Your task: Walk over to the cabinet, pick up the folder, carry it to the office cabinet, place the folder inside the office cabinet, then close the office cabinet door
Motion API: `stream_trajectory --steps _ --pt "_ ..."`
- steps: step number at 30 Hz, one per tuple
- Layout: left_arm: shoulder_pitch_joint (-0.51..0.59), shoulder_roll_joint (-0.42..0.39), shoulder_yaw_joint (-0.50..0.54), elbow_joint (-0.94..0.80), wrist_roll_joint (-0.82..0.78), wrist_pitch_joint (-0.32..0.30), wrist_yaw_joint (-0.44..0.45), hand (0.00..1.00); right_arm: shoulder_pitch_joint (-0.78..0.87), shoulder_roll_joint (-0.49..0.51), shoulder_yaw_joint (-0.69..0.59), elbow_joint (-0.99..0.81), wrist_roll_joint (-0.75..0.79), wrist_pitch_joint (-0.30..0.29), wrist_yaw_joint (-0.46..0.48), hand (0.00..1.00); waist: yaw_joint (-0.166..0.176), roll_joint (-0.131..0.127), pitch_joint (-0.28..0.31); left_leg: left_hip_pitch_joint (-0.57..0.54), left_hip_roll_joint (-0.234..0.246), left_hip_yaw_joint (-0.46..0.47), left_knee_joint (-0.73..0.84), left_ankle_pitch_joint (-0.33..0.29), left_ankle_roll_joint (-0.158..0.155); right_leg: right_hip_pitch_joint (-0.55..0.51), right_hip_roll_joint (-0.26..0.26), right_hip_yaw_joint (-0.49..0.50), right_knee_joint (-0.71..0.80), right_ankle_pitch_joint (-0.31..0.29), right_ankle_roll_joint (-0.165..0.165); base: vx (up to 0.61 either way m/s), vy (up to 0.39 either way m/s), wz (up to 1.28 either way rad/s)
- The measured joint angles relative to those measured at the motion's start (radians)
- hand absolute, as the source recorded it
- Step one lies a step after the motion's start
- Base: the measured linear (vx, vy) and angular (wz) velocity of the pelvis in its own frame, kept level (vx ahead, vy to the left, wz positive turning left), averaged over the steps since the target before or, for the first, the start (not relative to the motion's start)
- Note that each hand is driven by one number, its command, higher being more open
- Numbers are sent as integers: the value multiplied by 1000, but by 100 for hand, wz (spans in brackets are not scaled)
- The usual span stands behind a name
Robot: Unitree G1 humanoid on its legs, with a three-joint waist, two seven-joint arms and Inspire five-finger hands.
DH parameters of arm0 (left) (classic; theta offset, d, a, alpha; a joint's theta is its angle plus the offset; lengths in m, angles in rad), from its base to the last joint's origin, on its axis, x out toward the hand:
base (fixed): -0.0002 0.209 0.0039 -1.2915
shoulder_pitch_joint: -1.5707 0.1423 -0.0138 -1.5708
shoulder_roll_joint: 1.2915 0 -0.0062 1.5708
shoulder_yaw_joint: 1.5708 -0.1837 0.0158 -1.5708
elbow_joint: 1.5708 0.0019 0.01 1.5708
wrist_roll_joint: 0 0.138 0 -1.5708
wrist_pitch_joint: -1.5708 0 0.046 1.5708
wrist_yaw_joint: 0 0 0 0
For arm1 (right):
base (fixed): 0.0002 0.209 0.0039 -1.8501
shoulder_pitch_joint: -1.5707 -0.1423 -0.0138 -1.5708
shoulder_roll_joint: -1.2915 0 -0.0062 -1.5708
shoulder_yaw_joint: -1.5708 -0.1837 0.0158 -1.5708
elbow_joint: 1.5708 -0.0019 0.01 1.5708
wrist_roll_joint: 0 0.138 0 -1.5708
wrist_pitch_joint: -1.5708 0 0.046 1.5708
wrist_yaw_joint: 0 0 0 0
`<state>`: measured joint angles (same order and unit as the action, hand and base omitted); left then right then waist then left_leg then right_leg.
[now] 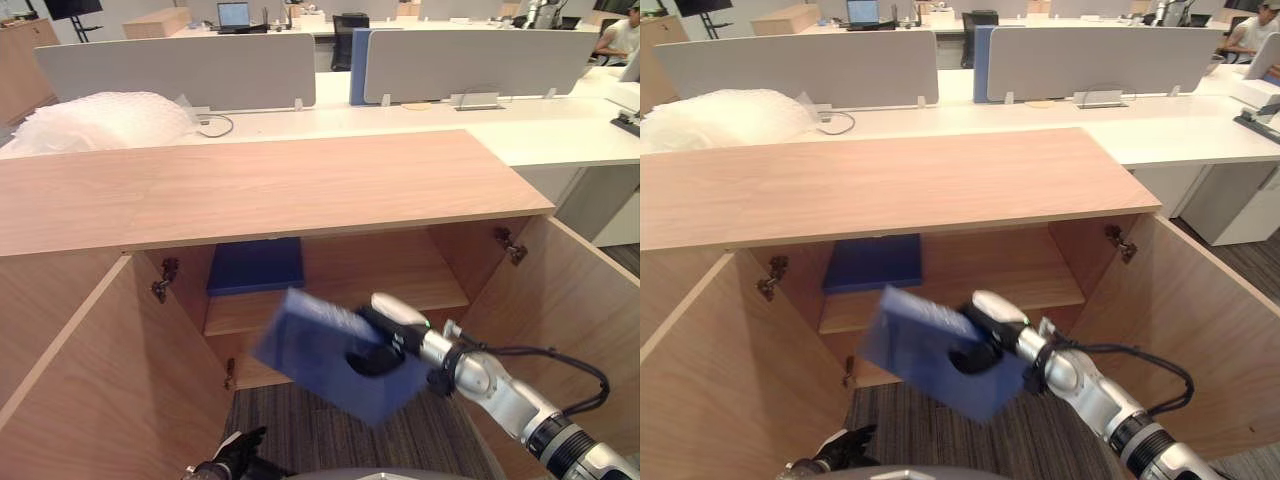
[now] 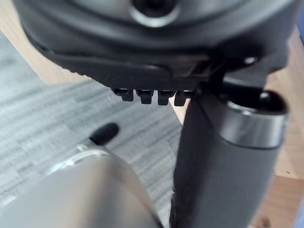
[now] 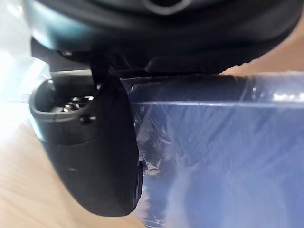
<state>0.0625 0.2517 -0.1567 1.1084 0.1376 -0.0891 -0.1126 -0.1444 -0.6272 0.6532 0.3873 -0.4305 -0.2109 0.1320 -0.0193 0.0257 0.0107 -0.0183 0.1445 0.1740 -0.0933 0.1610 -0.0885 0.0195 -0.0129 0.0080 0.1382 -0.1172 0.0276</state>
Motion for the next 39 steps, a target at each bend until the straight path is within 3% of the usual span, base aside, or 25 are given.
stream_trajectory --steps 4,6,7,8,9,11,14,18,21,24,27,29,33,36,39 --pt "1 -49 92 -1 84 4 66 100 -3 47 0 240 -91 40 18 0 3 27 18 1 -3 -13 0 0 0 6 -2 -11 -1 -2 2 -20 1 8" --pt "2 -67 116 -1 113 9 85 100 -2 124 -117 351 -75 59 17 0 -6 35 24 5 -3 -18 0 0 0 14 -1 -16 -5 -2 2 -13 -9 8" --pt "5 -85 143 -1 125 15 98 100 -3 198 -255 432 -41 91 4 0 -9 41 28 9 -3 -21 0 0 0 22 -2 -20 -9 -2 2 -10 -8 12" --pt "8 -108 168 -1 132 23 118 100 -6 269 -416 503 62 129 -56 0 -9 49 33 10 -5 -27 0 0 0 28 -2 -26 -12 -2 2 -13 -10 12" --pt "8 -119 182 -1 132 28 127 100 -12 291 -478 529 132 145 -78 0 -9 52 34 10 -6 -28 0 0 0 29 -2 -27 -14 -2 2 -10 -8 11" --pt "21 -144 223 -2 105 46 163 100 -51 361 -664 609 465 178 -174 0 -7 57 37 11 -7 -37 0 0 0 37 -2 -36 -18 -2 2 -1 -10 11" --pt "32 -150 248 -4 43 58 195 100 -91 398 -740 646 891 178 -242 0 -5 54 47 15 -6 -46 0 0 0 49 -3 -47 -20 -3 0 5 -10 10" --pt "39 -158 263 -5 -35 61 234 100 -110 430 -754 649 1292 140 -251 0 6 55 61 21 -8 -50 0 -1 -1 57 -5 -56 -23 -7 -1 -14 -8 4" --pt "50 -162 265 -17 -72 71 251 100 -119 455 -765 649 1463 113 -251 0 11 56 65 19 -14 -63 0 -2 -2 62 -10 -67 -23 -13 2 -6 -3 12" --pt "55 -173 284 -26 -90 72 265 100 -155 469 -796 645 1539 86 -250 0 12 69 90 11 -22 -71 1 -1 2 56 -19 -76 -18 -17 7 -5 15 11" --pt "28 -190 302 -83 -126 65 274 100 -302 451 -850 638 1543 58 -268 0 17 96 180 -108 -35 -61 105 -22 25 -79 -41 -55 117 -48 18 -76 41 -15" --pt "-18 -206 336 -144 -170 46 291 100 -414 424 -871 544 1573 35 -282 0 48 103 279 -253 -35 -31 295 -94 40 -249 -67 -6 322 -110 27 -203 32 -38" --pt "-20 -253 395 -220 -264 23 305 100 -525 422 -833 365 1591 26 -290 0 69 129 343 -450 -5 17 575 -221 51 -449 -65 59 539 -187 37 -215 47 -45" --pt "-56 -273 474 -252 -299 10 326 100 -611 425 -783 254 1620 1 -292 0 71 120 388 -594 31 44 757 -294 62 -608 -47 113 702 -233 49 -192 80 -44" --pt "-137 -290 622 -222 -344 46 391 100 -694 426 -771 218 1664 -21 -313 0 69 94 427 -715 71 64 912 -356 69 -739 -20 159 830 -267 63 -136 80 -39"
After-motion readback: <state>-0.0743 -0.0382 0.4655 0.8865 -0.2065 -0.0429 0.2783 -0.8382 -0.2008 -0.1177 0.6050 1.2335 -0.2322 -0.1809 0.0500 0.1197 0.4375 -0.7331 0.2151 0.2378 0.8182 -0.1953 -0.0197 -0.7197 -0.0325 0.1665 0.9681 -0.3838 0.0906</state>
